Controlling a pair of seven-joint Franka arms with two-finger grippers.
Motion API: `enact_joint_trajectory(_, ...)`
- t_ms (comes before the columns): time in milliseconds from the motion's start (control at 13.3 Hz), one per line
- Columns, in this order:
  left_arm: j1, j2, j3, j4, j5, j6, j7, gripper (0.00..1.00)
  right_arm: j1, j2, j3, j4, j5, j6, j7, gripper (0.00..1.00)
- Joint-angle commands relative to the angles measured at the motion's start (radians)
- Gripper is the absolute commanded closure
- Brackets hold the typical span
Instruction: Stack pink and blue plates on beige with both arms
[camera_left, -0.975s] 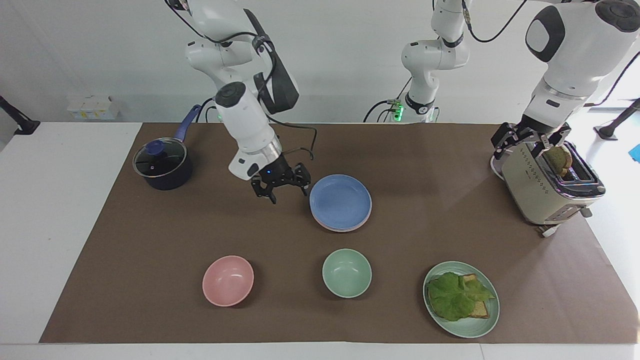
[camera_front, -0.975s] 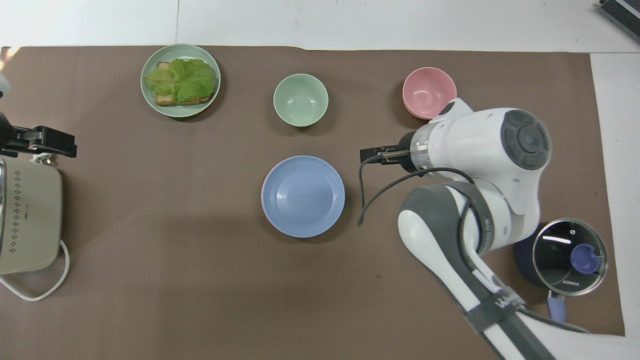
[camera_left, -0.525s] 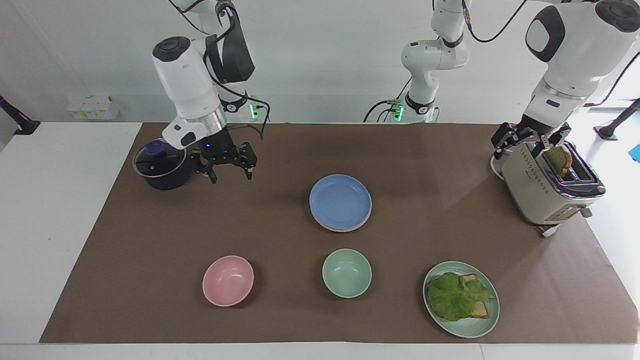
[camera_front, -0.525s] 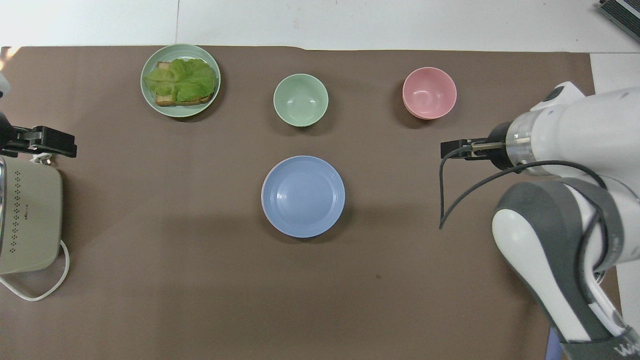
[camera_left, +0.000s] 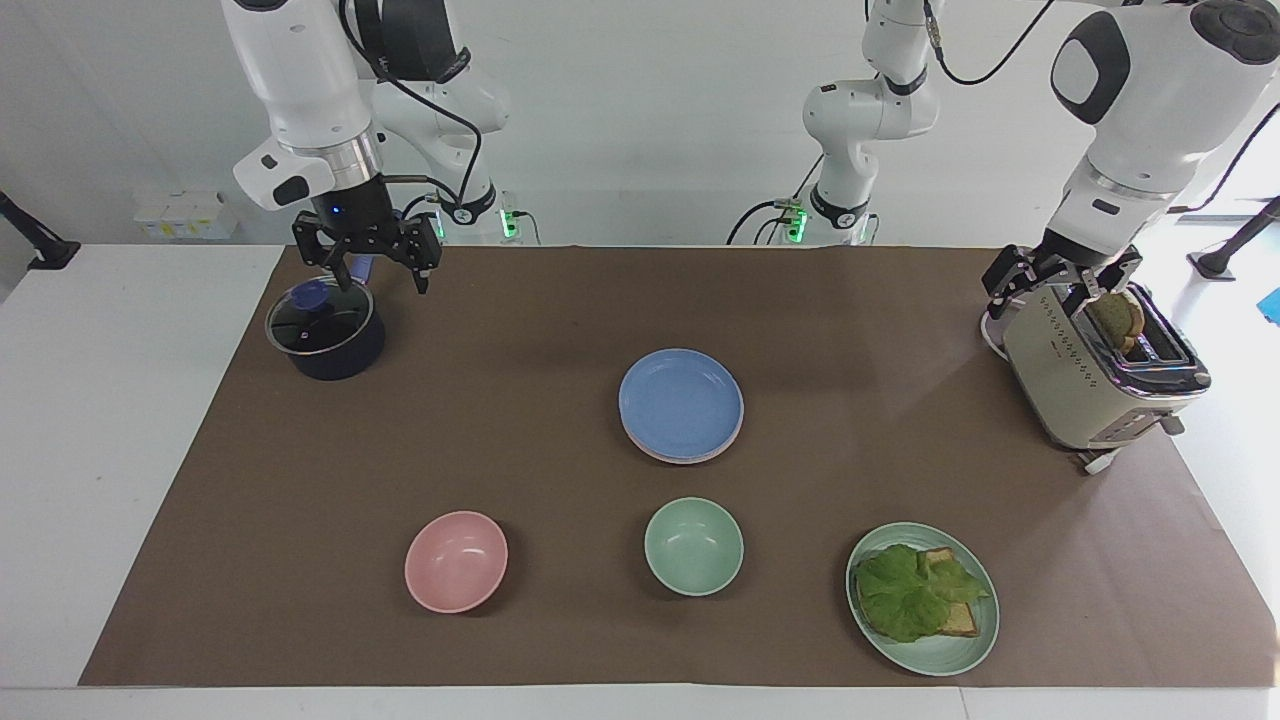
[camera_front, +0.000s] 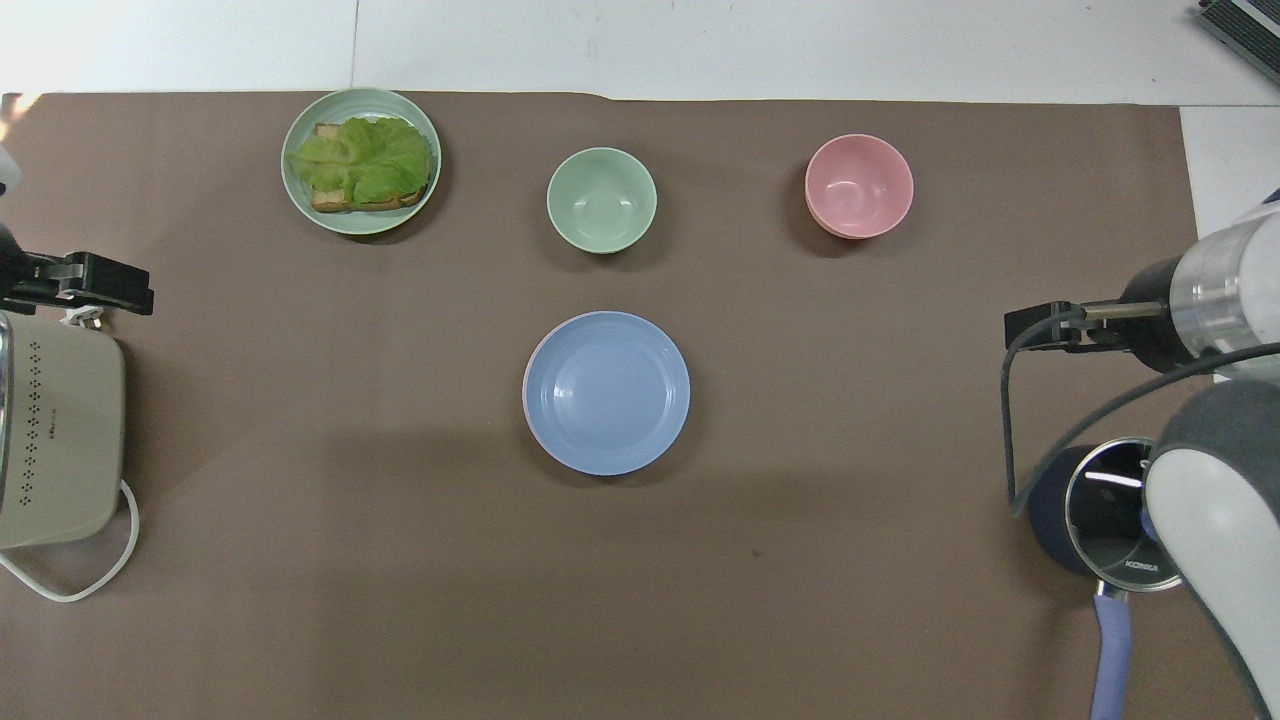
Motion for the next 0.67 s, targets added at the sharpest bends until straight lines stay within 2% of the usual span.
enact_joint_trajectory(0, 0.011, -0.005, -0.004, -0.004, 0.001, -0.008, 0.012, 0.0, -0.029, 0.038, 0.014, 0.082, -0.034, -0.063, 0.0, 0.0)
enact_joint_trajectory(375, 0.009, -0.005, -0.004, -0.004, 0.001, -0.008, 0.012, 0.0, -0.032, 0.091, 0.017, 0.171, -0.024, -0.146, -0.041, 0.0)
enact_joint_trajectory(600, 0.009, -0.005, -0.004, -0.004, 0.001, -0.008, 0.012, 0.0, -0.034, 0.094, 0.014, 0.171, -0.009, -0.149, -0.066, 0.0)
